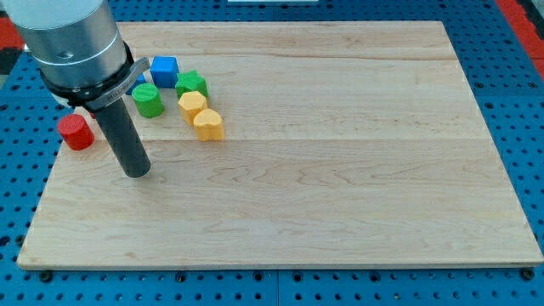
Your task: Separate green blocks from group of blocks
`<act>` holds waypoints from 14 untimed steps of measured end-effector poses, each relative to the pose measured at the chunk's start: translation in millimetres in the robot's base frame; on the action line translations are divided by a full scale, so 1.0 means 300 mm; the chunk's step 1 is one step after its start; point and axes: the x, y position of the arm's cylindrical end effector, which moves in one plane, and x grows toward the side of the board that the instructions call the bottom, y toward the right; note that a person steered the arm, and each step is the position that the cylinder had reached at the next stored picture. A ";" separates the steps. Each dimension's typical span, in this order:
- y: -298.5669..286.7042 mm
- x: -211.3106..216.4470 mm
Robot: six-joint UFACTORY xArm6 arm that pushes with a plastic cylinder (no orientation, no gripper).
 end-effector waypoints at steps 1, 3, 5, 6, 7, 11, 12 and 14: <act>-0.001 0.019; -0.356 0.004; -0.363 -0.237; -0.383 -0.289; -0.424 -0.449; -0.251 -0.543; -0.243 -0.507; -0.052 -0.550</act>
